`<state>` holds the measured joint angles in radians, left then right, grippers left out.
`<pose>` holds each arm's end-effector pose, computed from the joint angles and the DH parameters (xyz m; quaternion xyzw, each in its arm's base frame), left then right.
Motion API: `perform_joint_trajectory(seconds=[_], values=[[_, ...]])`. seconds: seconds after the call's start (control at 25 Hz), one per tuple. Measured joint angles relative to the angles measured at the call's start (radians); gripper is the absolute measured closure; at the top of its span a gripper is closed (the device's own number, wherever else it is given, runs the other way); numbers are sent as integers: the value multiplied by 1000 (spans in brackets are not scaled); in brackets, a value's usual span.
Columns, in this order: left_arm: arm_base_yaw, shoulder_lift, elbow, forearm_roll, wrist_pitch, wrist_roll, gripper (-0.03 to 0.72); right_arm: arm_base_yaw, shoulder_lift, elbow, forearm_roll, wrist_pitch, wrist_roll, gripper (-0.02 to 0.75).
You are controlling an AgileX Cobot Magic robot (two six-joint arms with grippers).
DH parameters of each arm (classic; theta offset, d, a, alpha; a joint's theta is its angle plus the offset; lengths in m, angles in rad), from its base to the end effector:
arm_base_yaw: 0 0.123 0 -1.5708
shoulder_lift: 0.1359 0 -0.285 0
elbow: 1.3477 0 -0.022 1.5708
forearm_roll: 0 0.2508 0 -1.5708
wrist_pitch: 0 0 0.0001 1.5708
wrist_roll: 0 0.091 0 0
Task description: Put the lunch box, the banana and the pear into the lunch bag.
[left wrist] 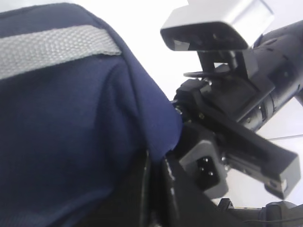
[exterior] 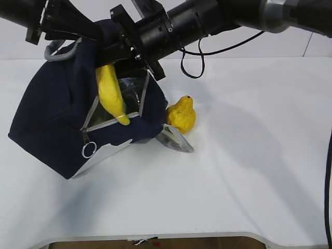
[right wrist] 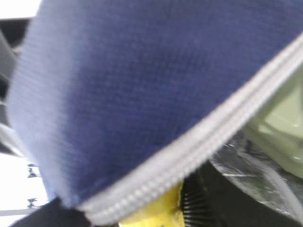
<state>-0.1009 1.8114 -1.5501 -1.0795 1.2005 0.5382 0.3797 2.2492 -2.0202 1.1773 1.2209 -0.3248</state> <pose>0.3715 -0.1128 0.3211 0.1370 0.8539 -0.4650 0.1894 0.4210 0.2531 0.2681 -0.1586 0.8230 0.5407 0.0716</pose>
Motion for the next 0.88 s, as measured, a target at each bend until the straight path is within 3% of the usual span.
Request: perform_joint_trajectory(seconds=[0.88], values=[[2,0,0,-5,-22,-1,680,-9,29,0,127,-46,-3,460]])
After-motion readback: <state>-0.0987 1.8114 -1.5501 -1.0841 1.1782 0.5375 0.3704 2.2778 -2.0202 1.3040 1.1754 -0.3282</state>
